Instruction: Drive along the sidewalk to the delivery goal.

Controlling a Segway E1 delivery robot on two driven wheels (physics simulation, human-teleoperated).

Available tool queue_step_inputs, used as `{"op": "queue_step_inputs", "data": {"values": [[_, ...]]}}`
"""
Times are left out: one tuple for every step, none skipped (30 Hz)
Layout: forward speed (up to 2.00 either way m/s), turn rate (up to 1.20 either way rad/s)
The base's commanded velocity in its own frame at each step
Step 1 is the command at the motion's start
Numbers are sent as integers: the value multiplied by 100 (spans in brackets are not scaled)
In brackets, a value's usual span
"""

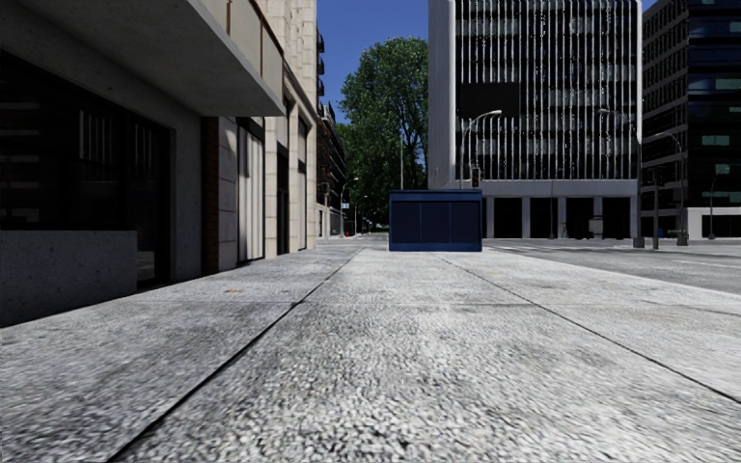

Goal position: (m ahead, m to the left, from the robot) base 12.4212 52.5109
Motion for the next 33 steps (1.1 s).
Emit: {"op": "queue_step_inputs", "data": {"values": [[200, 0], [200, 0], [200, 0], [200, 0], [200, 0], [200, 0], [200, 0], [200, 0], [200, 0], [200, 0], [200, 0], [200, 0], [200, 0], [200, 0], [200, 0], [200, 0], [200, 0], [200, 0], [200, 0], [200, 0], [200, 0], [200, 0], [200, 0], [200, 0], [200, 0], [200, 0], [200, 0], [200, 0], [200, 0], [200, 0], [200, 0], [200, 0], [200, 0]]}}
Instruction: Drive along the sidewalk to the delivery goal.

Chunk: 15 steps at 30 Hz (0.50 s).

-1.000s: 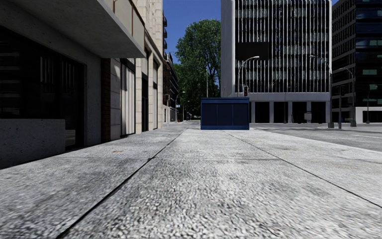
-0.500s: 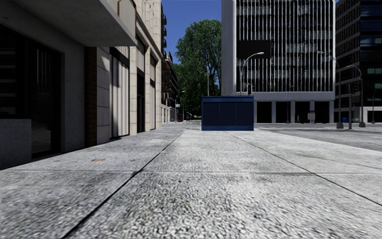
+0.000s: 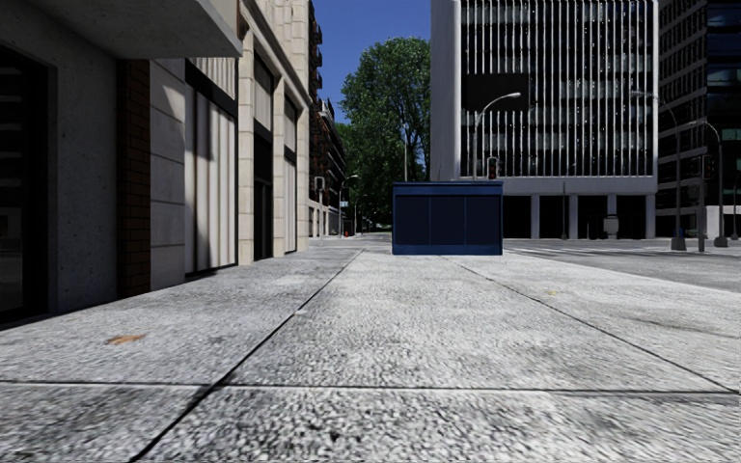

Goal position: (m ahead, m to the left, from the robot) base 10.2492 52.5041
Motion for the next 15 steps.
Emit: {"op": "queue_step_inputs", "data": {"values": [[200, 0], [200, 0], [200, 0], [200, 0], [200, 0], [200, 0], [200, 0], [200, 4], [200, 4], [200, 11], [200, 22], [200, 27], [200, 27], [200, 28], [200, 29]]}}
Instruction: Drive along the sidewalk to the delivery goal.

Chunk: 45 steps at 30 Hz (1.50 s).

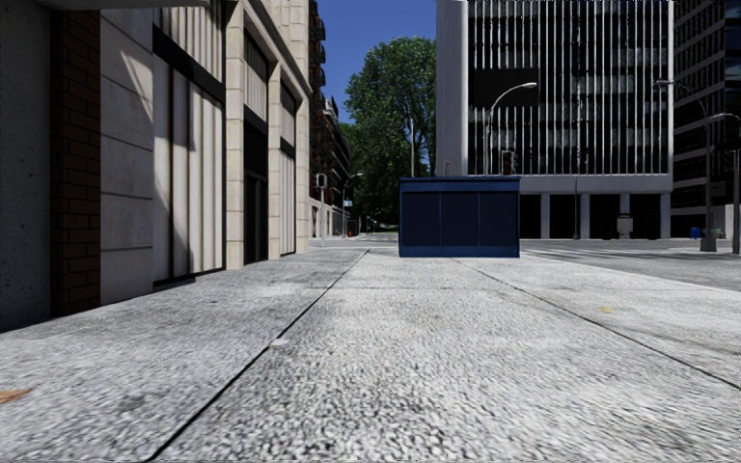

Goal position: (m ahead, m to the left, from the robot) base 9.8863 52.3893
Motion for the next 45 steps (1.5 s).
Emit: {"op": "queue_step_inputs", "data": {"values": [[200, 29], [200, 29], [200, 26], [200, 10], [200, 10], [200, 0], [200, 0], [200, 0], [200, 0], [200, 0], [200, 0], [200, 0], [200, 0], [200, 0], [200, 0], [200, 0], [200, 0], [200, 0], [200, 0], [200, 0], [200, 0], [200, 0], [200, 3], [200, 3], [200, 21], [200, 27], [200, 22], [200, 22], [200, 11], [200, 1], [200, 0], [200, 0], [200, 0], [200, 0], [200, 0], [200, 0], [200, 0], [200, 0], [200, 0], [200, 0], [200, 0], [200, 0], [200, 0], [200, 0], [200, 0]]}}
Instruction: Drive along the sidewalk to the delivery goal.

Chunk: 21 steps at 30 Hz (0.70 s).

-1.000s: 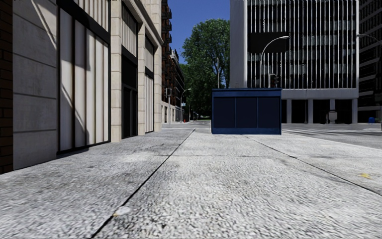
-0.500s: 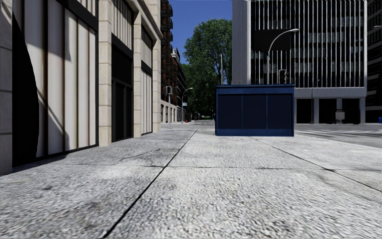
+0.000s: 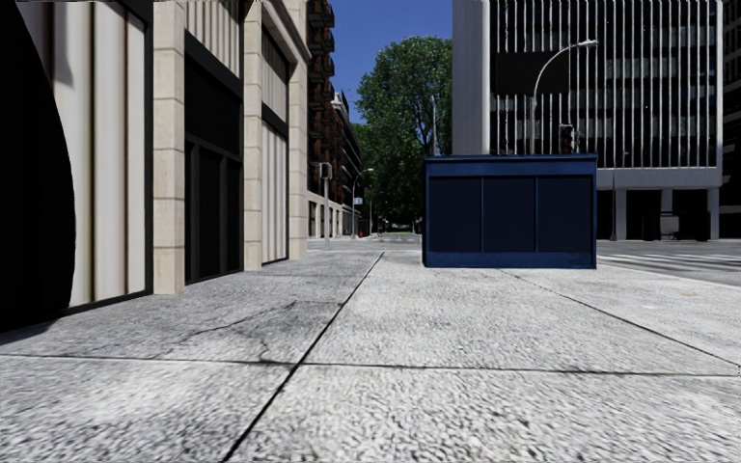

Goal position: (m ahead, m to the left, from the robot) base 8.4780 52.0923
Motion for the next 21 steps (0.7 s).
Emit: {"op": "queue_step_inputs", "data": {"values": [[200, 0], [200, 0], [200, 0], [200, 0], [200, 0], [200, 0], [200, 0], [200, 0], [200, 0], [200, 0], [200, 0], [200, 0], [200, 0], [200, 0], [200, 0], [200, 0], [200, 0], [200, 0], [200, 0], [200, 0], [200, 0]]}}
